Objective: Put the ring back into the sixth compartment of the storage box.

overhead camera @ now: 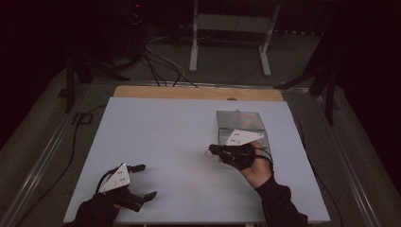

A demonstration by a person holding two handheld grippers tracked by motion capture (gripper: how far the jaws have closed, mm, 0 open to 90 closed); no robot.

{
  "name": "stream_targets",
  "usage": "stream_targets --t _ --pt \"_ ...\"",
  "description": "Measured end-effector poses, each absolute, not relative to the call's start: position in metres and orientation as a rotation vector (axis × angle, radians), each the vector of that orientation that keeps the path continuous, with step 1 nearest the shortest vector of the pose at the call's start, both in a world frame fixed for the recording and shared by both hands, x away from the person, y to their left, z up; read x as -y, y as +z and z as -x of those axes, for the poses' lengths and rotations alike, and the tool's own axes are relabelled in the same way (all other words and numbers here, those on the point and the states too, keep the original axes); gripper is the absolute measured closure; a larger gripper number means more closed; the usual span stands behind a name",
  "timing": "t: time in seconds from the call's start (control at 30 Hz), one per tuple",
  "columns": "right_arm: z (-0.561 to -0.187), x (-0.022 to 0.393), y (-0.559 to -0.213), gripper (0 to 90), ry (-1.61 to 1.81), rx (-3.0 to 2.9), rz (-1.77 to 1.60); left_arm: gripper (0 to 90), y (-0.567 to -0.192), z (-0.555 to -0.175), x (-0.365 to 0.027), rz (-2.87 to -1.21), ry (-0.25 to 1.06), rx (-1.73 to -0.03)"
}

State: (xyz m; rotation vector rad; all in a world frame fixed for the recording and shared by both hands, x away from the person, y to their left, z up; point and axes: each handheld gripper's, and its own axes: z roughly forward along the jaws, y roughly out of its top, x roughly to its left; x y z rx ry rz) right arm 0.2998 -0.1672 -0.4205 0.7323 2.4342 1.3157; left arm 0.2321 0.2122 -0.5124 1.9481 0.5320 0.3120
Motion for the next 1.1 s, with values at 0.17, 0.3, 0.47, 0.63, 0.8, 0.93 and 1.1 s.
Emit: stream_targets --t 0.17,0.3,0.47,0.63,0.8,0.93,1.1 --pt "-0.304 0.178 -0.419 86.7 1.313 -2.408 -0.773 1.4 -0.513 -0.232 -0.212 -1.948 0.312 -0.533" --pt "-0.307 0.188 -0.417 86.7 1.309 -2.382 -0.808 1.4 -0.512 -0.232 -0.212 -1.947 0.311 -0.533" --pt "-0.309 0.198 -0.416 86.6 1.314 -2.359 -0.847 1.4 -0.512 -0.232 -0.212 -1.947 0.311 -0.53" --pt "-0.31 0.209 -0.415 86.7 1.306 -2.328 -0.878 1.4 -0.512 -0.232 -0.212 -1.948 0.312 -0.53" --pt "-0.31 0.22 -0.415 86.7 1.29 -2.303 -0.912 1.4 -0.512 -0.232 -0.212 -1.95 0.312 -0.53" --pt "-0.31 0.23 -0.416 86.6 1.286 -2.28 -0.945 1.4 -0.512 -0.232 -0.212 -1.948 0.31 -0.531" --pt "-0.309 0.243 -0.416 86.7 1.279 -2.253 -0.98 1.4 -0.512 -0.232 -0.212 -1.946 0.311 -0.529"
